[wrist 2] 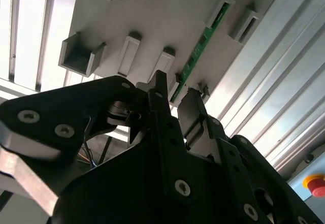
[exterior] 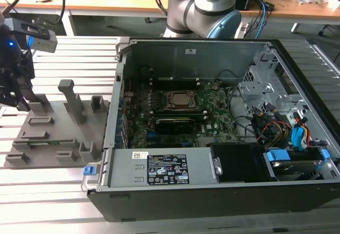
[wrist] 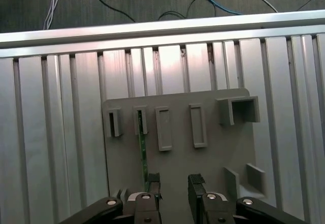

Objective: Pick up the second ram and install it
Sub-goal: 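Pick up the second ram and move it above second insertion slot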

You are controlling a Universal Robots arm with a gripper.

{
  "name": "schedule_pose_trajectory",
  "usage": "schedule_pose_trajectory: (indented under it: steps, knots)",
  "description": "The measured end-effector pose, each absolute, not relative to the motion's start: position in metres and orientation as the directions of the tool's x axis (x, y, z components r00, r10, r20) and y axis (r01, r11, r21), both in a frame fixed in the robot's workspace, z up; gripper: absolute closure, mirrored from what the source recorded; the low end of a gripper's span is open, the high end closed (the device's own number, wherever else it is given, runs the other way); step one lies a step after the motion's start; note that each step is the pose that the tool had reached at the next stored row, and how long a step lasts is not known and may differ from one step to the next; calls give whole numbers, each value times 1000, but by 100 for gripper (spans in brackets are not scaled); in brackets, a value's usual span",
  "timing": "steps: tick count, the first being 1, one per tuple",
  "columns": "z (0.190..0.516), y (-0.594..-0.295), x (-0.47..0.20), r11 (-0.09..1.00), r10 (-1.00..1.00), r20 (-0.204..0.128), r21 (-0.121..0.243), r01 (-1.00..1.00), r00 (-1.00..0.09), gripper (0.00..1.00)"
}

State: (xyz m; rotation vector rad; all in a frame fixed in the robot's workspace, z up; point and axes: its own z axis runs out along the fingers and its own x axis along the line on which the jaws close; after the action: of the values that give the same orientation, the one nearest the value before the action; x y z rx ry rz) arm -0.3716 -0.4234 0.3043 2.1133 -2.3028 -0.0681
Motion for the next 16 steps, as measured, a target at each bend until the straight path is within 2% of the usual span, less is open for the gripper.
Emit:
schedule_pose_trajectory:
  steps: [16]
  knots:
    - [275,-426,-372,85,-996,-18,42,-996,-85,64]
